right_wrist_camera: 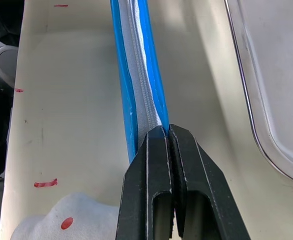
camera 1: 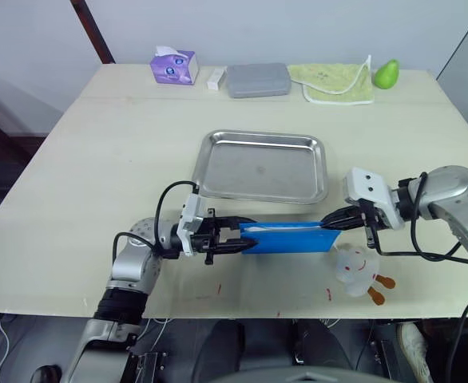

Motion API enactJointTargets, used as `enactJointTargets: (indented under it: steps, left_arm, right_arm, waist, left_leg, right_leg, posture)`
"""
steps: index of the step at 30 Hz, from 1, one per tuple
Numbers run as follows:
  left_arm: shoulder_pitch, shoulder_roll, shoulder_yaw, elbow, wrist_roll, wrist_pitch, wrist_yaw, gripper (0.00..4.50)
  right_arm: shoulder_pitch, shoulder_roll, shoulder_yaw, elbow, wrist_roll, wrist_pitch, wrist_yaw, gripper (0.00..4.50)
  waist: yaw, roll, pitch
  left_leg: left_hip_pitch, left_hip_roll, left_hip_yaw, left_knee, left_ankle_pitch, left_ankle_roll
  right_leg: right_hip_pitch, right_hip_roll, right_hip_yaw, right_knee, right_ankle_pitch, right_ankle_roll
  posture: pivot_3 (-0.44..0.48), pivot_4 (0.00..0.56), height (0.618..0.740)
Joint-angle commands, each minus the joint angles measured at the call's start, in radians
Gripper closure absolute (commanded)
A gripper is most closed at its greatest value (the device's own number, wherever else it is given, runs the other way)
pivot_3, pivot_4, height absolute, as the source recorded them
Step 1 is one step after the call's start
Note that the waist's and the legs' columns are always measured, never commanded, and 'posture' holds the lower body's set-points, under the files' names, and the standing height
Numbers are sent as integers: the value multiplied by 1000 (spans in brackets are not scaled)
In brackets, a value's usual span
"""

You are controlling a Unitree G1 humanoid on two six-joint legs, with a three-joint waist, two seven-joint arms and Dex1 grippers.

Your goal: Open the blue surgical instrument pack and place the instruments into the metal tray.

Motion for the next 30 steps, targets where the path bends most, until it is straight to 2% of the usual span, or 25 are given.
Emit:
enactJointTargets:
  steps: [1,2,3,11,14,18,21,24,30]
  left_arm:
    - [-16,2,-10,-4,15,-19,-2,3621]
    - [-19,-1,-10,5,24,-38,1,4256]
    - [-21,-2,-12,13,32,-54,-1,4480]
    - [-8,46,30,29,17,-98,-31,4480]
    - [0,97,57,44,11,-121,-64,4500]
    - [-11,137,78,95,10,-154,-94,4500]
    - [-29,156,89,141,17,-191,-110,4500]
    - [-37,169,93,161,16,-219,-116,4500]
    - [-52,198,99,211,18,-277,-134,4500]
  right_arm:
    - [7,6,19,-14,-8,15,-6,4500]
    - [7,9,18,-16,-6,17,-9,4500]
    - [6,11,16,-17,-3,23,-13,4500]
    - [5,56,-30,-29,29,79,-78,4500]
    - [-6,80,-94,-42,115,159,-86,3646]
    - [41,56,-214,-60,198,164,-77,1549]
    - [143,19,-358,-86,272,145,-49,76]
    - [264,-17,-495,-133,352,150,-19,76]
    - [559,-75,-745,-229,385,149,3,76]
  waist:
    - [0,0,0]
    - [0,0,0]
    - [0,0,0]
    - [-6,0,0]
    - [-11,1,0]
    - [-3,2,1]
    - [5,2,1]
    - [4,2,1]
    - [-1,2,1]
  left_leg:
    - [0,0,0,0,0,0]
    - [0,0,0,0,0,0]
    - [0,0,0,0,0,0]
    - [0,0,0,0,0,0]
    - [0,1,0,-1,0,0]
    - [0,0,0,-1,0,0]
    - [-1,0,0,0,0,0]
    - [-1,0,0,0,0,0]
    - [0,0,0,-1,0,0]
  right_leg:
    - [0,0,0,0,0,0]
    - [0,0,0,0,0,0]
    - [0,0,0,0,0,0]
    - [0,0,0,0,0,0]
    - [-1,1,1,1,0,0]
    - [-1,0,1,1,0,0]
    - [-1,0,0,0,0,0]
    - [-1,0,0,0,0,0]
    - [-1,1,1,0,0,0]
  posture:
    - [0,150,740]
    - [0,150,740]
    - [0,150,740]
    - [0,150,740]
    - [0,150,740]
    - [0,150,740]
    - [0,150,740]
    - [0,150,740]
    - [0,150,740]
